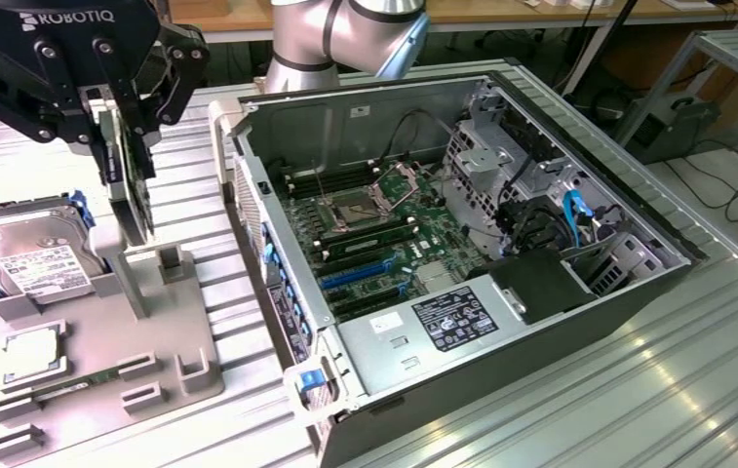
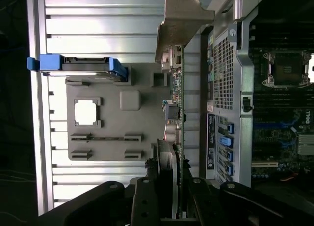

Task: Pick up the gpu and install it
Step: 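Pick up the gpu and move the gpu toward the slot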

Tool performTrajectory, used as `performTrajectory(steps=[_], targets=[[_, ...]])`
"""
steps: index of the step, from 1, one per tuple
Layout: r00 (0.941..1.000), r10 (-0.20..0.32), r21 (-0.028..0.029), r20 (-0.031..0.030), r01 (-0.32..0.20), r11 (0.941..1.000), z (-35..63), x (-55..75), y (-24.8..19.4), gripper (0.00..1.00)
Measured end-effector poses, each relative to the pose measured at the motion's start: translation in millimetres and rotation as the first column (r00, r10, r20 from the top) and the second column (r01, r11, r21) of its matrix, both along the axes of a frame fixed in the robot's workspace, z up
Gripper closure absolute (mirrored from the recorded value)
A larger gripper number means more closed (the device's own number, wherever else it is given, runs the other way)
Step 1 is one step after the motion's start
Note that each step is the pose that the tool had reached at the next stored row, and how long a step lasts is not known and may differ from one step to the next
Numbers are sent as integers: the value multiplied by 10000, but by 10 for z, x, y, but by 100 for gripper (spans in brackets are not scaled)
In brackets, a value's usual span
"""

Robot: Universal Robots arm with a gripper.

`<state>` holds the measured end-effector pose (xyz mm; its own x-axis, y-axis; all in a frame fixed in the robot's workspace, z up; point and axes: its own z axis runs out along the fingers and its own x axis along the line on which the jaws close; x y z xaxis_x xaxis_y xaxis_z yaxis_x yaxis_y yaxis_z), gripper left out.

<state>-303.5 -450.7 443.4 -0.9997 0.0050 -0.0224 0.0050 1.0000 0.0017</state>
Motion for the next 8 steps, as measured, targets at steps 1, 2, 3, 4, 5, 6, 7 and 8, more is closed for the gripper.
performTrajectory(steps=[1, 2, 3, 4, 5, 6, 7, 8], targets=[[10000, 8, 0, 0, -8, 10000, 14, 0, 0, 72], [10000, 14, 0, 0, -14, 10000, 25, 0, 0, 72], [10000, 19, 0, 0, -19, 10000, 35, 0, 0, 72], [10000, 24, 0, 0, -24, 10000, 45, 0, 0, 72], [10000, 30, -1, 0, -30, 10000, 57, 0, 0, 72], [10000, 35, 0, 0, -35, 10000, 68, 0, 0, 72], [10000, 41, -1, -1, -41, 10000, 80, 0, 0, 72], [10000, 46, -1, 0, -46, 10000, 91, 0, 0, 72]])
